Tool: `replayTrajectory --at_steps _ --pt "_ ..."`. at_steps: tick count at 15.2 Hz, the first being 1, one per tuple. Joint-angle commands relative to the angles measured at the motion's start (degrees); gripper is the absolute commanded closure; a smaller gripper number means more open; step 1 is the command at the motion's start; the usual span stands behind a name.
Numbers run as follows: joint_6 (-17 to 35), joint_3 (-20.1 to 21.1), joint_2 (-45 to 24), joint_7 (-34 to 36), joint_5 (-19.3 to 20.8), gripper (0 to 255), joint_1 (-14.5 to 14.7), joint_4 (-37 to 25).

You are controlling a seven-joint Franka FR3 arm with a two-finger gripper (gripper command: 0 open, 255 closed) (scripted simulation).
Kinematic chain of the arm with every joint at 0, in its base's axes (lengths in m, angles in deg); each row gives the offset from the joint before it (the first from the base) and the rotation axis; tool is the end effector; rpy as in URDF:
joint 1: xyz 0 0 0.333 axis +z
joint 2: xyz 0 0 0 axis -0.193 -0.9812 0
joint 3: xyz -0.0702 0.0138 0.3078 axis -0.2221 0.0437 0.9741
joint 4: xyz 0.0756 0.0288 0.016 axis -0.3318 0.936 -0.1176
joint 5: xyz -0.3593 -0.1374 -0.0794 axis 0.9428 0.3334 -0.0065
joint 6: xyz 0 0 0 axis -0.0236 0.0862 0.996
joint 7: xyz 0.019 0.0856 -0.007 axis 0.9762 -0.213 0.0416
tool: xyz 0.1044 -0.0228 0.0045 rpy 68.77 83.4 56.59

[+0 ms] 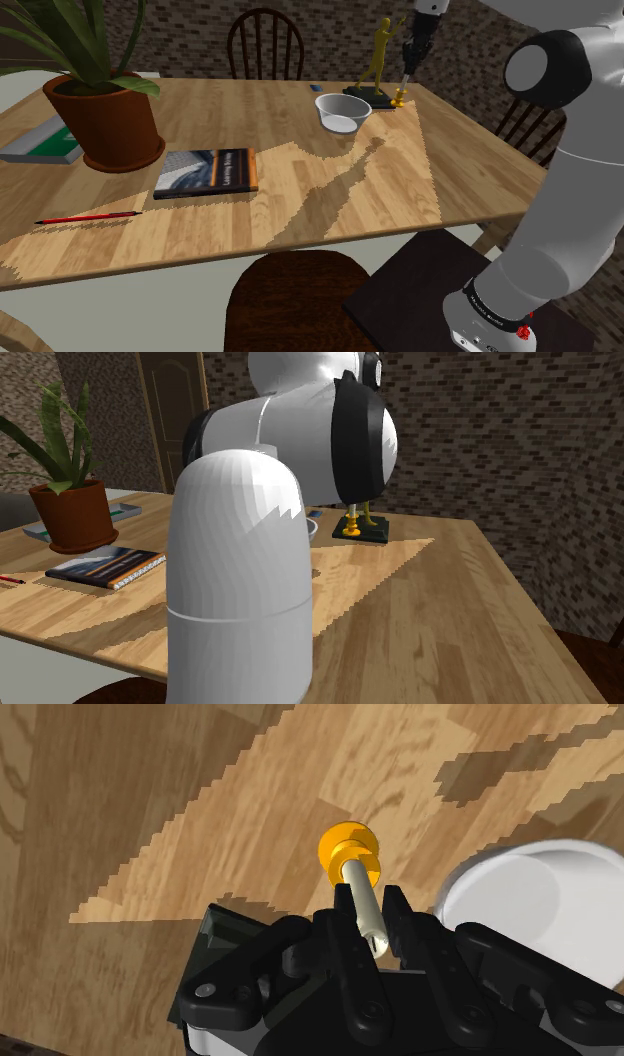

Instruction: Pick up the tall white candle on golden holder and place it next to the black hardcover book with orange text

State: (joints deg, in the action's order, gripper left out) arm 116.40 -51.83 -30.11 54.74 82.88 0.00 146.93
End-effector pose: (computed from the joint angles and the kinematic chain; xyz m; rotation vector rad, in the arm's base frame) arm 0.5609 -0.2869 0.6236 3.1314 -0.1569 -0.0070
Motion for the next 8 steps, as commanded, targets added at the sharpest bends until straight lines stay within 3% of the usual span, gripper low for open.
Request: replayTrajectory --at_steps 1,8 --pt "-0.1 0.6 2.7 2.2 1.1 255 2.0 2.4" --pt "0.0 4.0 12.5 11.5 4.6 255 8.7 11.8"
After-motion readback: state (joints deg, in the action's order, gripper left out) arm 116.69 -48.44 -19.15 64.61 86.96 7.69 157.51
